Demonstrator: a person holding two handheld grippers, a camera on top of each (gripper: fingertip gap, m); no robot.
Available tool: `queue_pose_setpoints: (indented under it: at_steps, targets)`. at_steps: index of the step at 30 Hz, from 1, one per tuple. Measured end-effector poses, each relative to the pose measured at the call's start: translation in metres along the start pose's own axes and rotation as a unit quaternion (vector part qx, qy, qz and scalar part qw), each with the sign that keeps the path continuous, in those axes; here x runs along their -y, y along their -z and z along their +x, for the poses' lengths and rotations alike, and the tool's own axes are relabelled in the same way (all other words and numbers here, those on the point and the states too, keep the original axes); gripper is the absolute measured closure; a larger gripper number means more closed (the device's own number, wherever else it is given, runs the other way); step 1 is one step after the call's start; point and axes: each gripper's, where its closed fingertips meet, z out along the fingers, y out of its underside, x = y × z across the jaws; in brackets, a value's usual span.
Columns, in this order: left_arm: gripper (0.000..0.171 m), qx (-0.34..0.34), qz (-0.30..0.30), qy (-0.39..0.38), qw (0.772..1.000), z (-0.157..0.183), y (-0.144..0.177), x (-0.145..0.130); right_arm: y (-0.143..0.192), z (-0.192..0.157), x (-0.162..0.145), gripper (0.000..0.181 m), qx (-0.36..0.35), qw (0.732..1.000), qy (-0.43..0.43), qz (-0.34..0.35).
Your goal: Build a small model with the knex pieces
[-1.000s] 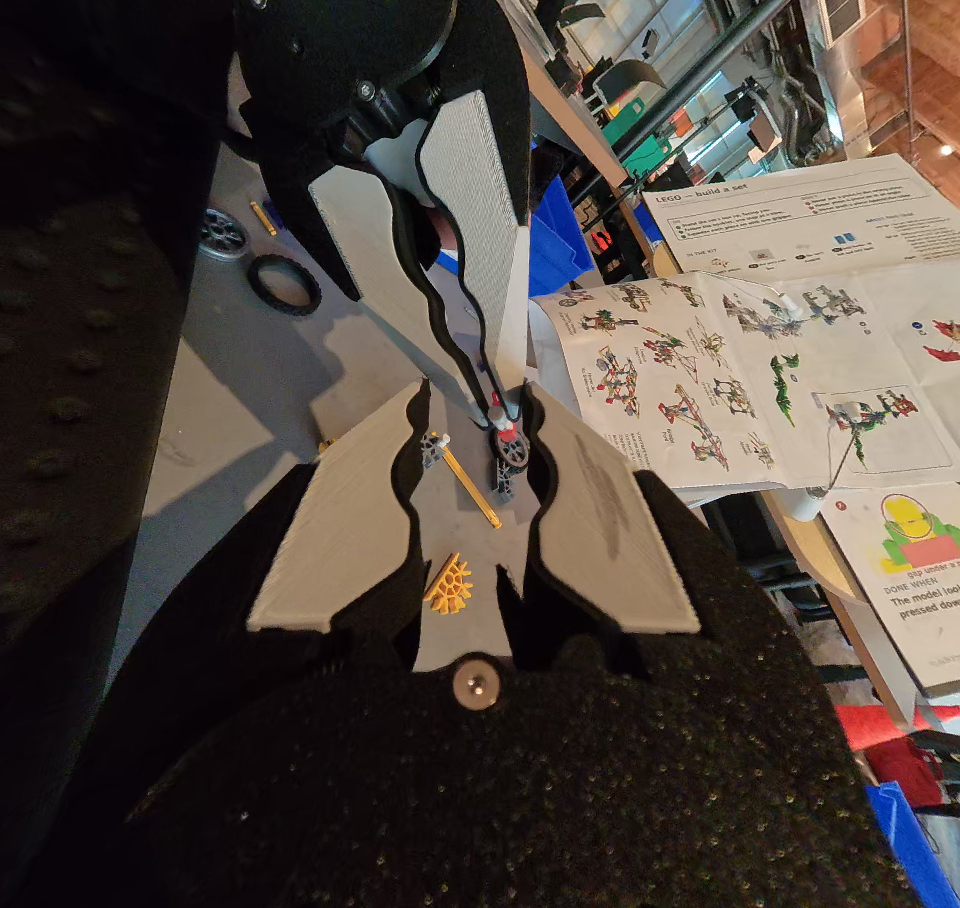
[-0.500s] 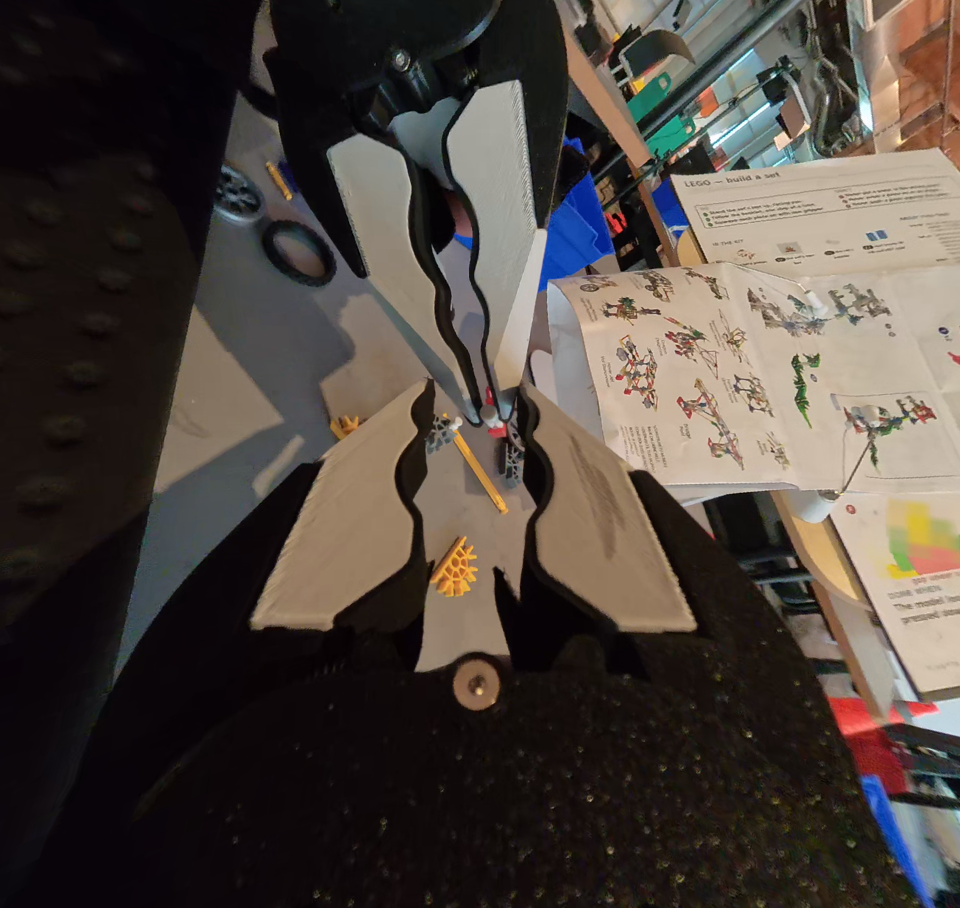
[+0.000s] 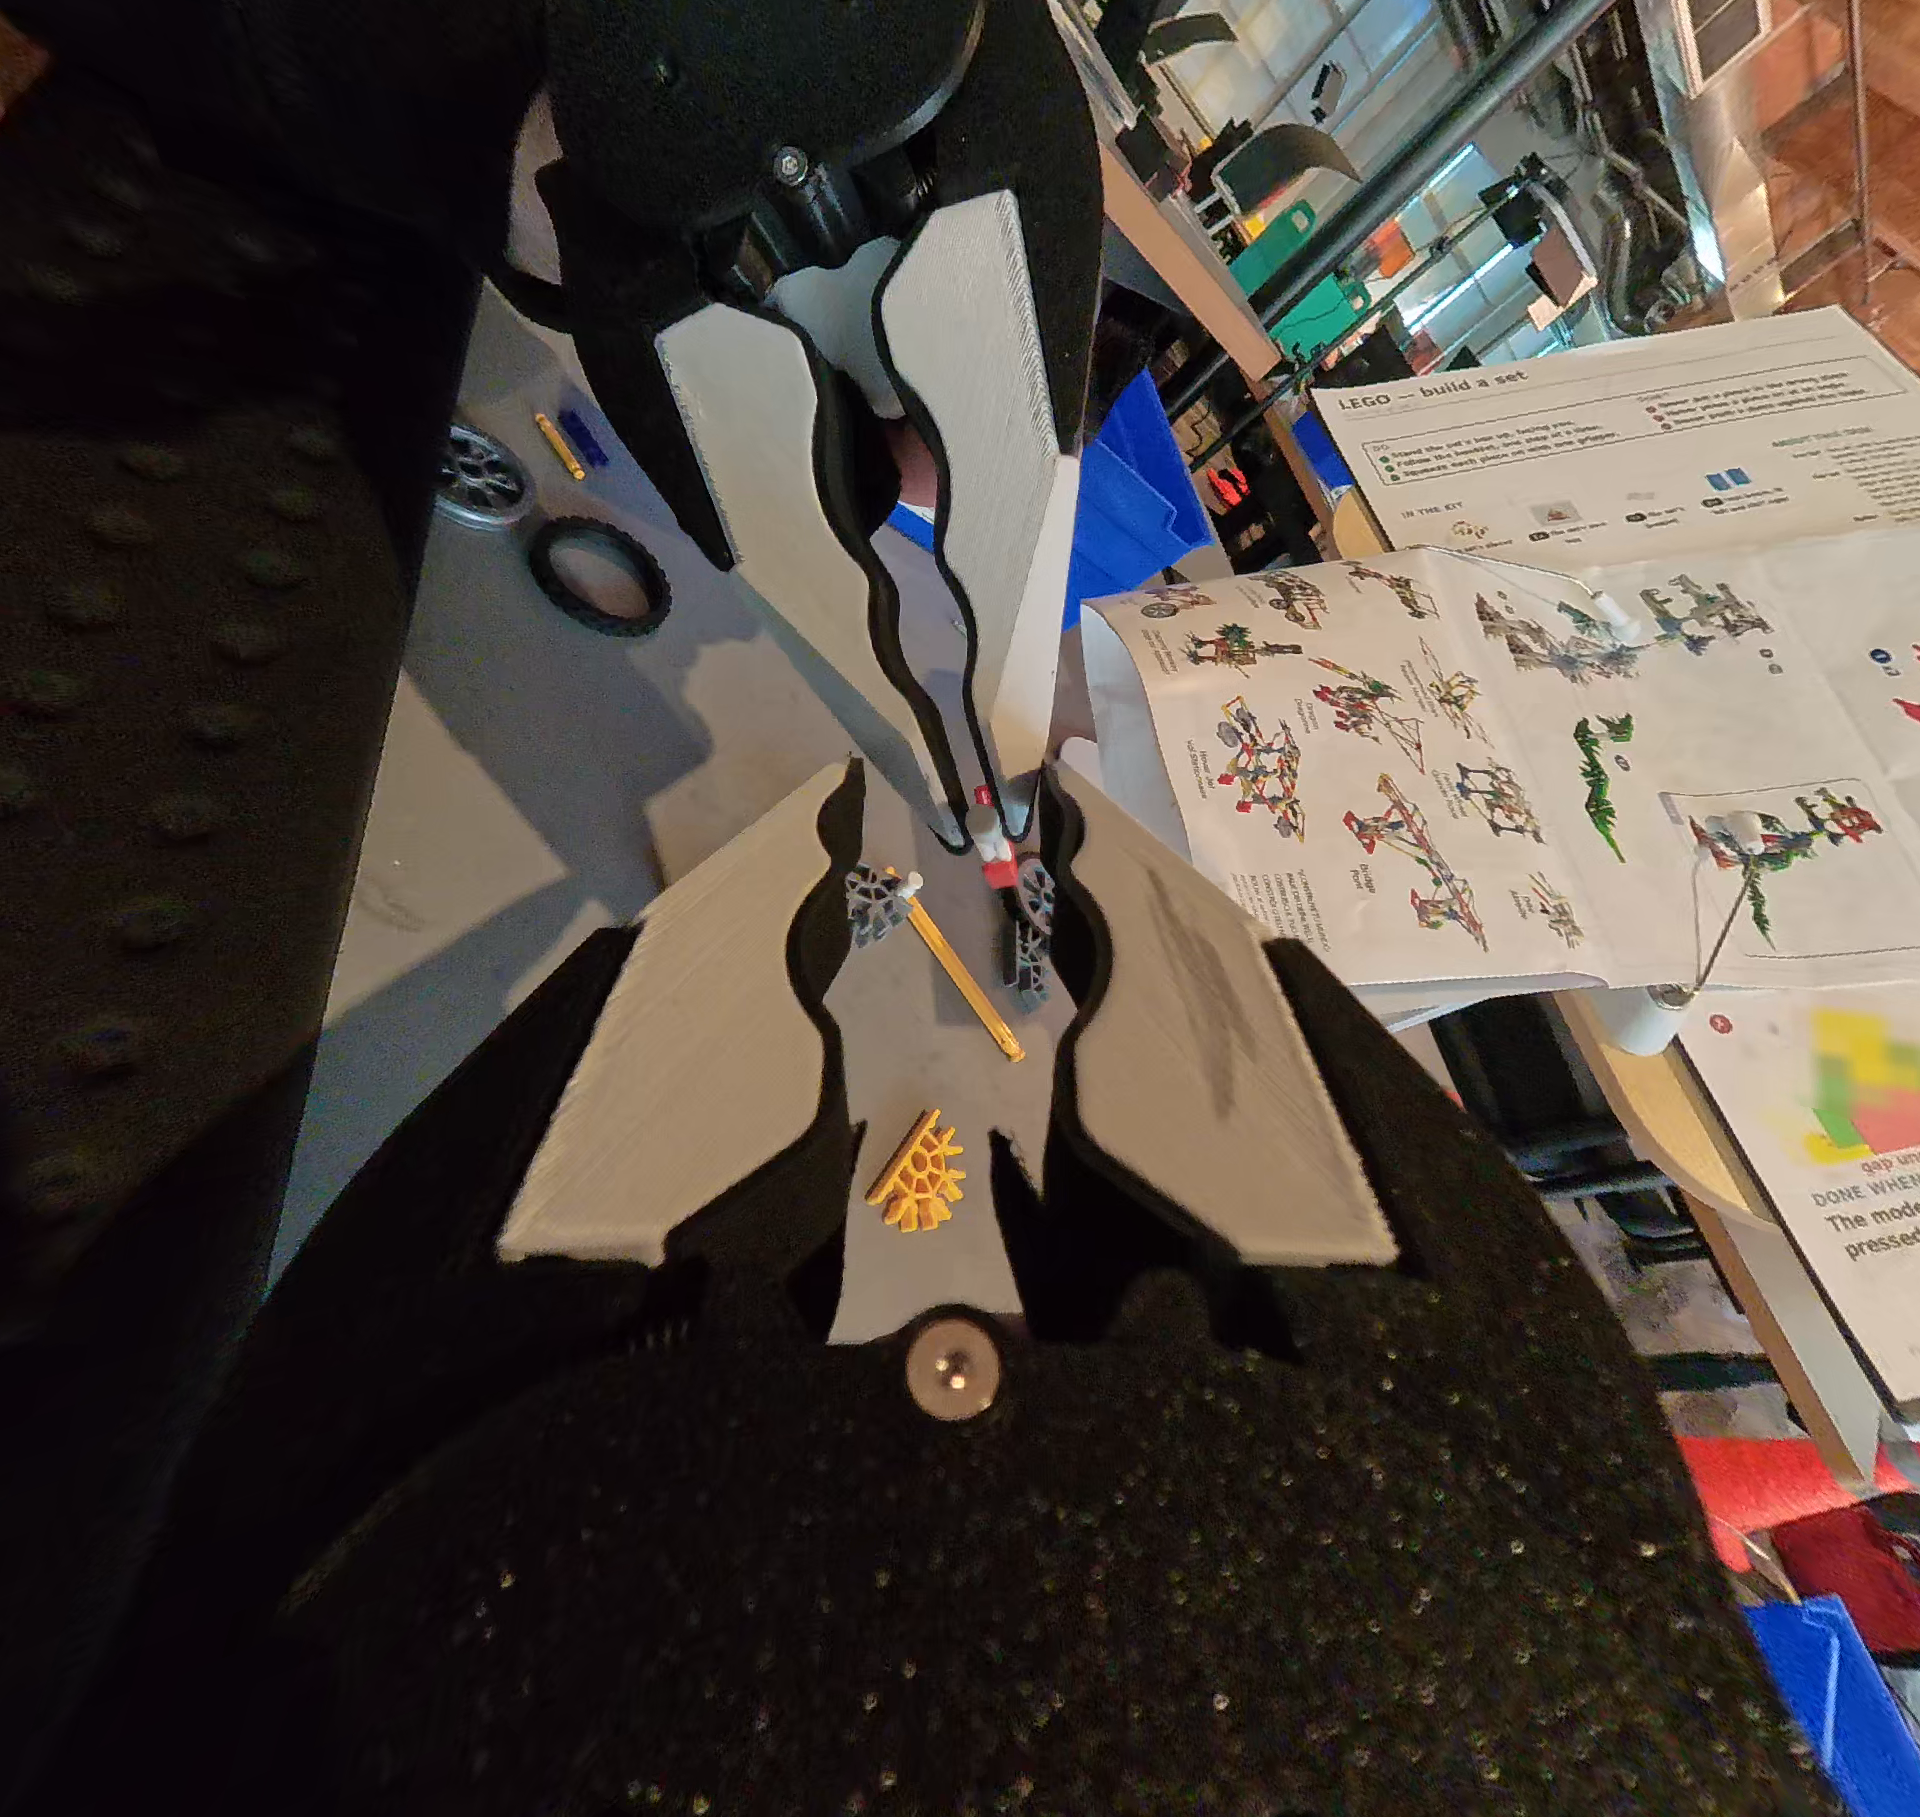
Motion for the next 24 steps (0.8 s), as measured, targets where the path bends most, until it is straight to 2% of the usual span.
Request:
queue_pose_setpoints:
  at_steps: [13, 17, 24]
  targets:
    - [0.170, -0.051, -0.002, -0.002, 0.999, 0.021, -0.005, 0.001, 0.001, -0.017, -0.009, 0.156, 0.036, 0.997, 0.048, -0.042]
    - [0.169, -0.017, 0.004, 0.015, 1.000, 0.004, -0.006, 0.001, 0.002, -0.003, -0.006, 0.145, 0.014, 1.000, 0.007, -0.009]
    - [0.169, -0.012, 0.015, 0.028, 0.999, 0.000, -0.007, 0.003, 0.002, 0.001, -0.005, 0.149, 0.002, 1.000, 0.008, -0.008]
